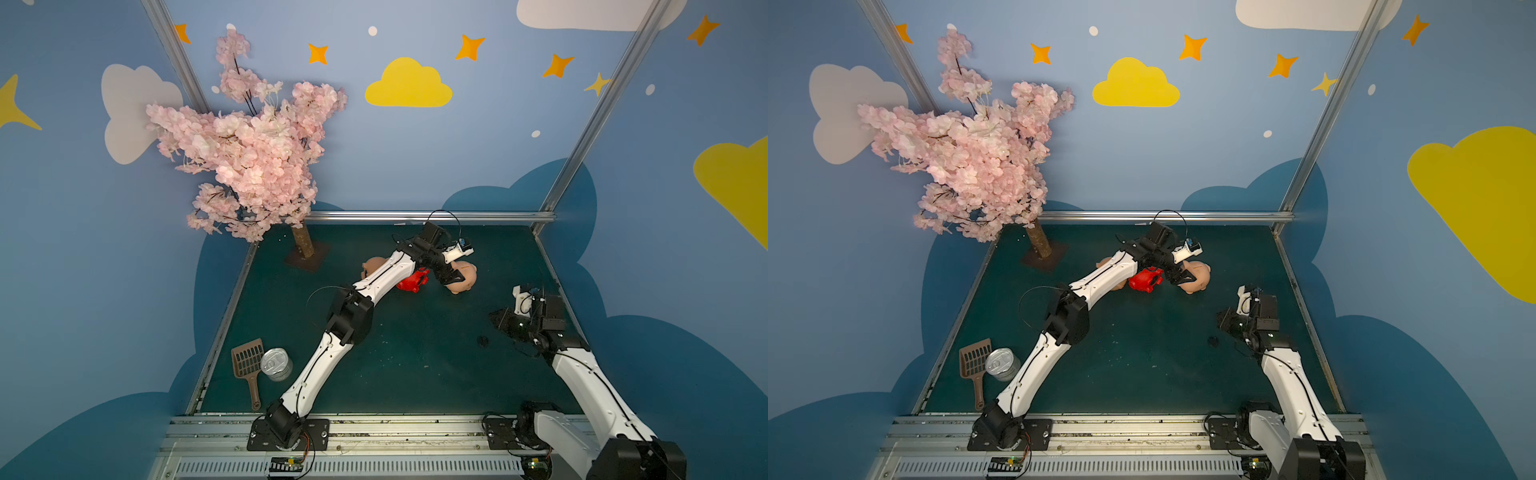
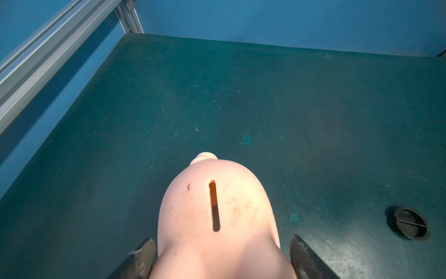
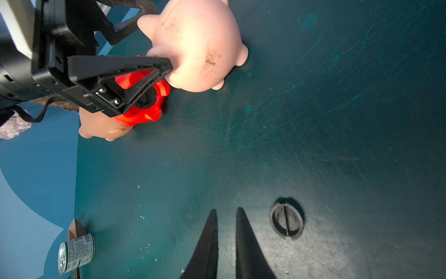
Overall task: Close piggy banks
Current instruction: Turn over the piggy bank at the center of the board.
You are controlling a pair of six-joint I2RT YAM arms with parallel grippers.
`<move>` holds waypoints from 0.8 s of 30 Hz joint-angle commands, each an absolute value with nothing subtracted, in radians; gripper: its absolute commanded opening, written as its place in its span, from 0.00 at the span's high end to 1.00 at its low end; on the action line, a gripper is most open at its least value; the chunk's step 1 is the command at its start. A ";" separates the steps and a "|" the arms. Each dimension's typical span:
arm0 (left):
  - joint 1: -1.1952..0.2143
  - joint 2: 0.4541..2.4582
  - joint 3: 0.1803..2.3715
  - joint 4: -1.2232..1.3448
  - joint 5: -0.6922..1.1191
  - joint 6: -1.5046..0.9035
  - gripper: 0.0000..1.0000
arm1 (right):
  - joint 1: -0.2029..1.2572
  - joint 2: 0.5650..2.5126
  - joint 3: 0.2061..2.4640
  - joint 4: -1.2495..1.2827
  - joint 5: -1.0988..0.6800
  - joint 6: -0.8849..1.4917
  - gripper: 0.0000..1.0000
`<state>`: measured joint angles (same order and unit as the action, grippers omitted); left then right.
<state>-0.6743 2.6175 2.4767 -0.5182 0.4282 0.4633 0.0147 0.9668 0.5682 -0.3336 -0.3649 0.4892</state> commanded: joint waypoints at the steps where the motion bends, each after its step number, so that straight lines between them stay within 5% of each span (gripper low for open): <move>1: -0.681 2.564 2.411 -0.561 0.431 0.397 0.28 | 0.012 0.974 0.589 -0.327 -0.382 0.475 0.84; 24: -0.727 2.200 1.905 -0.467 0.368 0.210 0.33 | 0.013 0.997 0.581 -0.319 -0.440 0.495 0.84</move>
